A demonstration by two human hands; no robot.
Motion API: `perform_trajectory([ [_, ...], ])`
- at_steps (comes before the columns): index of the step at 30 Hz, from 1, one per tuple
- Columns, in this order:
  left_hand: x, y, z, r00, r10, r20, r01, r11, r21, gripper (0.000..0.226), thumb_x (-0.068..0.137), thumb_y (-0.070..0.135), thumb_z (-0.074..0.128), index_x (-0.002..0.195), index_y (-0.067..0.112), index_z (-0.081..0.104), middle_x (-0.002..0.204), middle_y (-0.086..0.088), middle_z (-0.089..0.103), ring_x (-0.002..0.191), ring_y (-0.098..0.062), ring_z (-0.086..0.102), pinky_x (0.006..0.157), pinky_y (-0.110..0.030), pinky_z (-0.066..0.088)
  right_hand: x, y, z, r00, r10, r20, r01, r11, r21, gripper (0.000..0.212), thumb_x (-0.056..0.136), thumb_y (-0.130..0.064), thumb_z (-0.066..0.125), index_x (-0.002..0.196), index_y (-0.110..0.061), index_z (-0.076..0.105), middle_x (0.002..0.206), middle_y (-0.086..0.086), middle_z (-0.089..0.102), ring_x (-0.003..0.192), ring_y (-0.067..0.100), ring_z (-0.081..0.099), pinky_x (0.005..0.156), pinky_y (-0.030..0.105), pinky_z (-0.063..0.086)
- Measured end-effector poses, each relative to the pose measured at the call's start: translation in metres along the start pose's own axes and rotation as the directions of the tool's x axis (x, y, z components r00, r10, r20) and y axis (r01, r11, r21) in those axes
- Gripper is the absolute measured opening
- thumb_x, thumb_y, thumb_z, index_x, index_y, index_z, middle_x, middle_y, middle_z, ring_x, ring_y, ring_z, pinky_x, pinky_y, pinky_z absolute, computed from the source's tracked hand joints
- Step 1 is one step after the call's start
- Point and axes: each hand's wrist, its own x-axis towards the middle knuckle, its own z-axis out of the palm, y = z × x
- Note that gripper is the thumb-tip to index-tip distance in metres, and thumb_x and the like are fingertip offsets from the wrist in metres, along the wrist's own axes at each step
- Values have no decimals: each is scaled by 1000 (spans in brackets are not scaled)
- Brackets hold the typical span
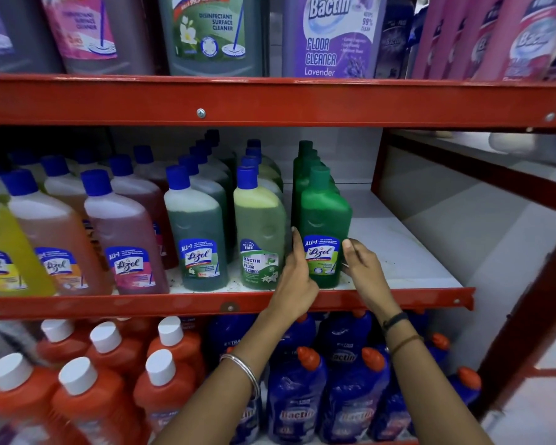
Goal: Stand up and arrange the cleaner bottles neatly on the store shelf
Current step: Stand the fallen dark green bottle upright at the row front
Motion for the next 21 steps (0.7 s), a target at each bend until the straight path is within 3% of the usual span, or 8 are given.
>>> perform_trajectory([
  [5, -17, 4, -6, 999, 18, 36, -19, 999, 35, 94, 78, -10, 38, 142, 27, -21, 151, -18, 21, 137, -29, 28, 110, -31, 27, -8, -1, 2, 998, 23, -55, -24, 1000, -20, 28, 100, -33, 35, 97, -23, 61, 102, 9, 69, 101, 28, 66, 93, 51, 52],
  [9, -31, 3, -1, 998, 59, 19, -60, 996, 67, 91, 83, -6, 39, 140, 28, -24, 137, -15, 36, 116, -20, 43, 91, -24, 33, -21, -3, 2, 998, 20, -64, -20, 1000, -10, 30, 101, -33, 33, 88, -34, 60, 94, 1, 69, 95, 23, 67, 91, 47, 54],
  [11, -33, 3, 0, 998, 68, 1, -67, 996, 57, 86, 88, -2, 38, 141, 29, -22, 135, -14, 38, 105, -14, 43, 87, -24, 35, -23, -6, 3, 998, 34, -57, -34, 999, 3, 30, 101, -33, 33, 90, -33, 61, 95, 1, 69, 96, 22, 67, 92, 47, 54],
  [13, -38, 2, -1, 997, 69, -19, -69, 998, 10, 74, 94, 8, 36, 143, 31, -14, 138, -10, 38, 107, -10, 41, 91, -25, 36, -28, -7, 8, 993, 17, -121, -21, 999, -28, 31, 100, -36, 35, 101, -23, 63, 105, 8, 69, 100, 21, 64, 94, 46, 52],
  [15, -44, -3, -5, 982, 93, -164, -100, 994, -32, 57, 97, 23, 33, 146, 30, 4, 140, -7, 38, 122, -11, 39, 105, -30, 34, -41, -8, 19, 940, -57, -335, 40, 998, -57, 39, 96, -41, 39, 113, -13, 59, 116, 9, 63, 107, 20, 60, 97, 42, 49],
  [17, -52, -10, -13, 917, 121, -381, -157, 986, -63, 49, 96, 36, 29, 143, 31, 18, 136, -3, 32, 126, -9, 33, 110, -22, 28, -64, -17, 35, 871, -186, -454, 200, 980, -17, 35, 93, -41, 40, 112, -16, 57, 114, 6, 59, 108, 19, 57, 95, 36, 48],
  [19, -57, -20, -25, 874, 91, -477, -164, 980, -114, 53, 93, 51, 21, 142, 33, 18, 138, -2, 25, 127, -8, 30, 107, -16, 24, -83, -24, 57, 906, -280, -318, 290, 957, -16, 37, 94, -40, 36, 113, -17, 57, 116, 4, 59, 111, 12, 55, 96, 24, 44],
  [21, -57, -27, -37, 896, 6, -445, -107, 973, -203, 73, 82, 69, 8, 144, 32, 11, 149, 2, 15, 136, -5, 18, 109, -22, 17, -92, -30, 80, 962, -259, -81, 258, 966, -22, 60, 91, -58, 28, 128, -16, 52, 131, -2, 52, 122, 0, 46, 103, 11, 34],
])
